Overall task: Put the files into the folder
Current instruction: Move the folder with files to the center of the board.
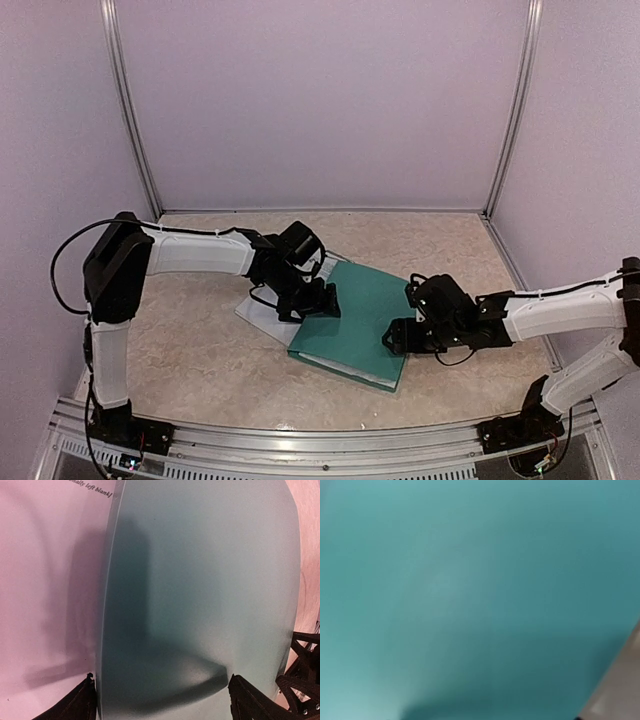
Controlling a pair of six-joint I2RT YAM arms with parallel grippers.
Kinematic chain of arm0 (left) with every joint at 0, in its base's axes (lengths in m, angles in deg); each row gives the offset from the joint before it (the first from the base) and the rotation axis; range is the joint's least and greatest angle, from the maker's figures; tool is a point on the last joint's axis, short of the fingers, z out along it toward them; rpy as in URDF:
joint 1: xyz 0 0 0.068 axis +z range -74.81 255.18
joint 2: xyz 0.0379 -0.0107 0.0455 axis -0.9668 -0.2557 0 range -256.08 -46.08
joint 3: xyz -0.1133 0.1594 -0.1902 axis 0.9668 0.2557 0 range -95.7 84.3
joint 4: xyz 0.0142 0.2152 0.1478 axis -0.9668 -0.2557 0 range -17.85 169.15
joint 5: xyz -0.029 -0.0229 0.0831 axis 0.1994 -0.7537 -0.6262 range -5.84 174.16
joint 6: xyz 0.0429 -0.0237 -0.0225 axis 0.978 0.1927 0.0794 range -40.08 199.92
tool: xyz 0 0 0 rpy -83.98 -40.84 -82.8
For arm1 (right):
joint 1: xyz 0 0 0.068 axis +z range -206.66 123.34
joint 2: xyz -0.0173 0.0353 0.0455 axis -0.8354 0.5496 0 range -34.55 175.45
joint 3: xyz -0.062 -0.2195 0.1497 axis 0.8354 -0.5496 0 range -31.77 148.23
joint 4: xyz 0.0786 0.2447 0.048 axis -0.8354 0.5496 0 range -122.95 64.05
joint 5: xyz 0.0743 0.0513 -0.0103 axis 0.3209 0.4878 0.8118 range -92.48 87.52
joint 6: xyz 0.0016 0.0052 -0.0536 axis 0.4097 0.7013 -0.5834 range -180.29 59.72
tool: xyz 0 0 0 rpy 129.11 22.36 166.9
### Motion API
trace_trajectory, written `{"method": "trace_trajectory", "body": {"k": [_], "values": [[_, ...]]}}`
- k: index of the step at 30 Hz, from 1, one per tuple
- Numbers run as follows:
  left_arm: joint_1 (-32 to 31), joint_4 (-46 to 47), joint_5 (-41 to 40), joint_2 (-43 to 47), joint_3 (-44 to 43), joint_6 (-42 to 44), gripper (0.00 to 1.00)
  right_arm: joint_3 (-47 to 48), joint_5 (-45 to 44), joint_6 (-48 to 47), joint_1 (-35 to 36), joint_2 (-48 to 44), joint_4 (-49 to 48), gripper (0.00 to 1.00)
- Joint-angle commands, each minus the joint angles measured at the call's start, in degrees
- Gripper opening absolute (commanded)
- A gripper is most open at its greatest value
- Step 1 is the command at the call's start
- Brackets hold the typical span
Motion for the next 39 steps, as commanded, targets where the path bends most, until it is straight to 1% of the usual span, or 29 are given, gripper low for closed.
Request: {"method": "trace_trajectory", "body": {"k": [1, 6, 9, 15, 19, 21, 25, 28, 32, 39], "values": [[-2.3, 1.2, 5.5, -5.1, -7.7, 2.5, 0.88, -0.8, -1.7, -1.9, -4.6, -4.0, 4.9, 0.72], [-2.9, -1.2, 6.0, -9.8, -13.8, 4.1, 0.88, -2.5, -2.9, -5.0, -10.9, -7.2, 10.1, 0.74], [-3.2, -1.6, 6.3, -10.9, -14.9, 4.9, 0.89, -3.3, -4.9, -5.3, -12.5, -9.2, 12.7, 0.74], [-1.5, -1.1, 5.7, -10.3, -12.3, 5.0, 0.93, -3.3, -7.2, -5.7, -13.7, -12.1, 15.9, 0.75], [0.7, 0.6, 7.1, -9.9, -9.6, 6.6, 0.93, -0.2, -7.9, -8.0, -13.7, -11.6, 16.7, 0.75], [0.8, 0.8, 7.5, -9.9, -10.2, 8.5, 0.93, 2.2, -8.5, -9.1, -13.7, -10.5, 17.3, 0.76], [0.3, -0.3, 7.9, -11.1, -15.0, 11.5, 0.93, 4.4, -9.2, -10.6, -13.7, -8.2, 17.5, 0.76], [0.2, -2.3, 8.9, -14.2, -20.6, 12.5, 0.92, 5.0, -8.8, -10.9, -13.8, -7.4, 17.0, 0.76], [0.2, -2.8, 11.0, -18.5, -27.2, 13.1, 0.92, 5.7, -8.9, -11.5, -14.0, -7.2, 17.3, 0.76], [-0.2, -4.8, 15.0, -26.9, -38.7, 12.9, 0.92, 6.9, -9.4, -12.6, -14.9, -8.5, 18.7, 0.76]]}}
